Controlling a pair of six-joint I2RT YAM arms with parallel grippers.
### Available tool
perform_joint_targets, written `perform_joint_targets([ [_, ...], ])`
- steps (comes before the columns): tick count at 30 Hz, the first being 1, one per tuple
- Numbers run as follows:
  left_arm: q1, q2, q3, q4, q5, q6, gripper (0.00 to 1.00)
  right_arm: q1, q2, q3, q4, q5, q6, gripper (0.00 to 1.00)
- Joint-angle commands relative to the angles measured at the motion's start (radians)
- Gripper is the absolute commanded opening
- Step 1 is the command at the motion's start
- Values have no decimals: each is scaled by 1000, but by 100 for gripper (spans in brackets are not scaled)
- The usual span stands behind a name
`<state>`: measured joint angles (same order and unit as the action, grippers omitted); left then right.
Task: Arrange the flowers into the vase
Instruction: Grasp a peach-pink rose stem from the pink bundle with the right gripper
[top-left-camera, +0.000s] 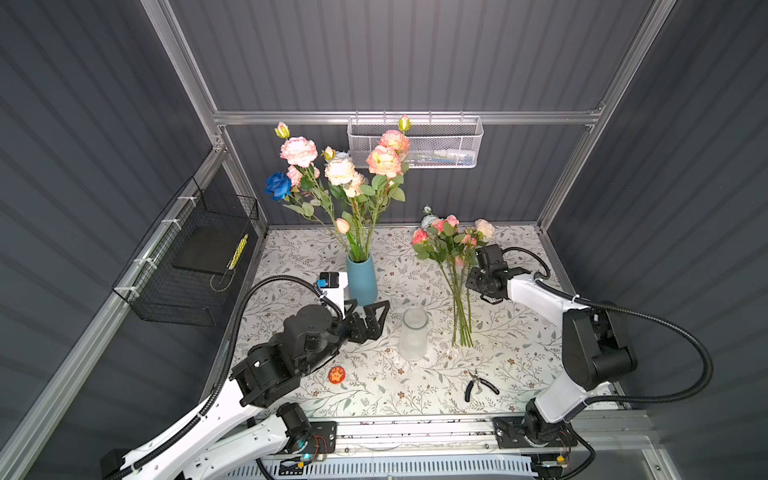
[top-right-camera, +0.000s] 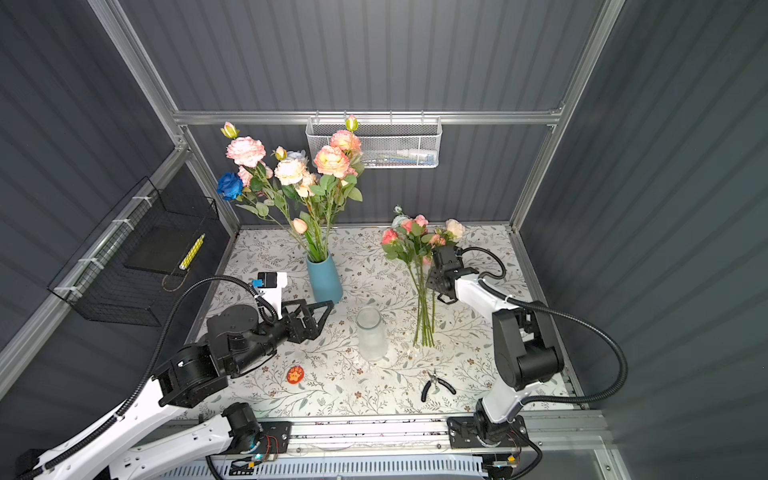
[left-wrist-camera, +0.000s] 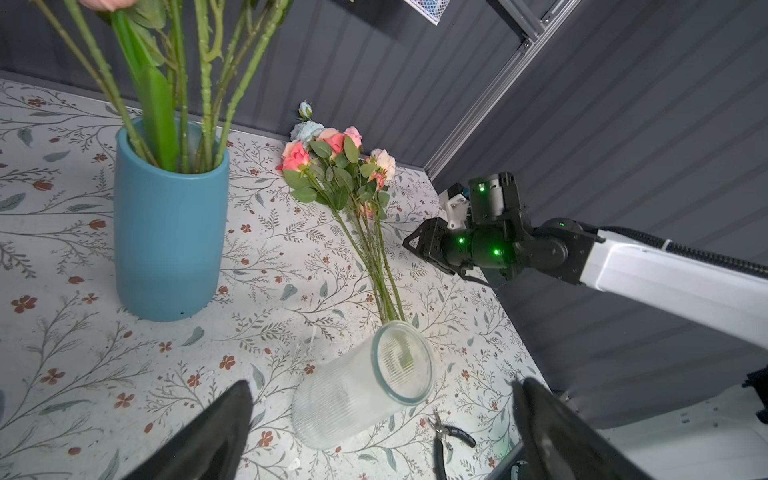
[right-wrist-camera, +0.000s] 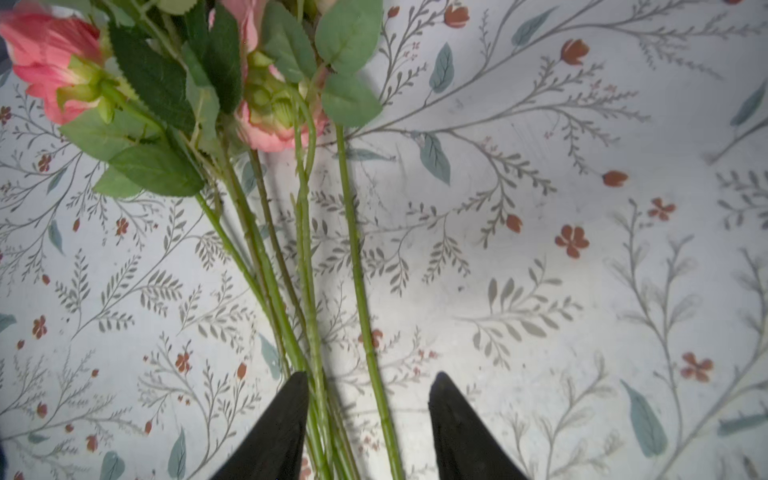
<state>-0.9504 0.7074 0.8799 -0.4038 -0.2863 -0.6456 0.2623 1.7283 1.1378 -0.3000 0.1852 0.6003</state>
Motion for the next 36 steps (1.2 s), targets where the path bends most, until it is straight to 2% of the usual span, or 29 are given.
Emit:
perform_joint_targets([
  [1, -7, -24, -34, 5, -37, 14, 100, -4, 70, 65, -33, -28, -56, 51],
  [10, -7, -19, -63, -40, -48, 5, 100, -11, 207, 176, 0, -75, -52, 51],
  [15, -7, -21, -73, -43, -54, 6, 100, -11, 304, 273, -44, -79, -45, 49],
  [21, -8, -10, -73, -60, -69, 6, 100, -12, 334, 284, -39, -67, -52, 38],
  [26, -7, -6, -70, -66, -87, 9, 100, -12, 321, 263, -21, -76, -74, 21],
  [32, -7, -9, -74, -66, -100, 11, 100, -12, 220, 167, 55, -49, -102, 4],
  [36, -8, -15, -78, -66, -106, 12, 100, -8, 108, 82, 104, -18, -114, 0],
])
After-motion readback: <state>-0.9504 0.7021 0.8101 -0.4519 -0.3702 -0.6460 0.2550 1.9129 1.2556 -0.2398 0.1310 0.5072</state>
